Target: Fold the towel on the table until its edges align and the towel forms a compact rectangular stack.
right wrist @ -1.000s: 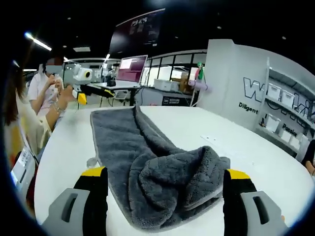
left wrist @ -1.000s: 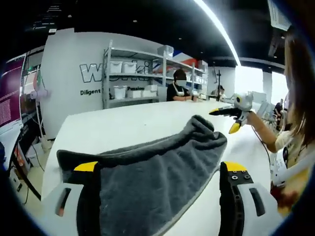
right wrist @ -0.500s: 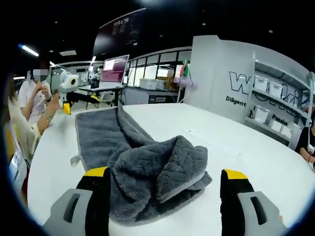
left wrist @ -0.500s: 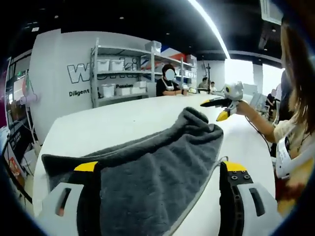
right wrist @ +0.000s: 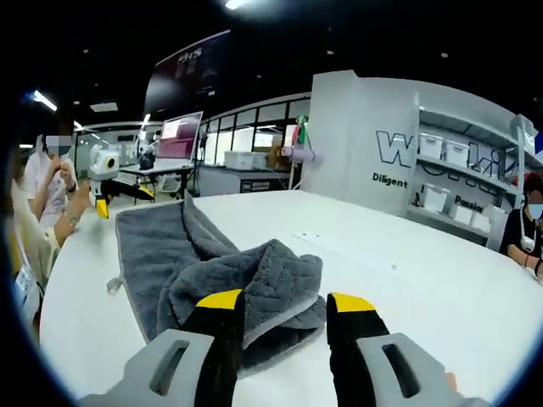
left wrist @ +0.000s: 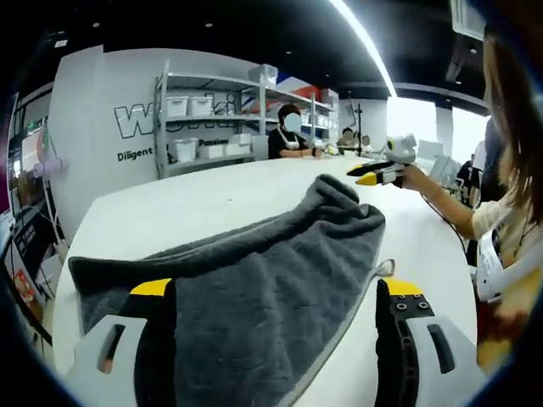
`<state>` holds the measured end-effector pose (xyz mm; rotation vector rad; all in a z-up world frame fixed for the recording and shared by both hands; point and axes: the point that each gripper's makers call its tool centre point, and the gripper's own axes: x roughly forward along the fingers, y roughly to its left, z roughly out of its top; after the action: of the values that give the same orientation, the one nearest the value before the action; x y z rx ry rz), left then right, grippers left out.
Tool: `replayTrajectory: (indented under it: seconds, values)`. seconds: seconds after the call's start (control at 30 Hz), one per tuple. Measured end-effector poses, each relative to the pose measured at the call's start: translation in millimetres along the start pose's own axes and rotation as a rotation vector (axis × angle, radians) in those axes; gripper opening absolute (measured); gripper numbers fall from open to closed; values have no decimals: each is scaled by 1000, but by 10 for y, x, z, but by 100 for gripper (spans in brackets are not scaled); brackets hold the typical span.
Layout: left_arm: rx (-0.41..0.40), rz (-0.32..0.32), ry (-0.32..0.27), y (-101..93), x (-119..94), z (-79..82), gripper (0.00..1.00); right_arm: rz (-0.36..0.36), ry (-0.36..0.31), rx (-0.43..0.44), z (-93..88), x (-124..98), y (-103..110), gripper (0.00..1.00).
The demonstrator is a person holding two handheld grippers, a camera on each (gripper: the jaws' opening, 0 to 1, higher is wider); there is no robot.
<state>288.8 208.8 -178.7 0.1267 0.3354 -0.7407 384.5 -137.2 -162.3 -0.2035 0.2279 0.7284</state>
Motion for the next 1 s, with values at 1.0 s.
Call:
replayTrajectory:
  seconds: [1.0]
  values:
    - [4, -20, 31, -18, 21, -115, 94, -25, 19, 81, -174, 103, -145, 19]
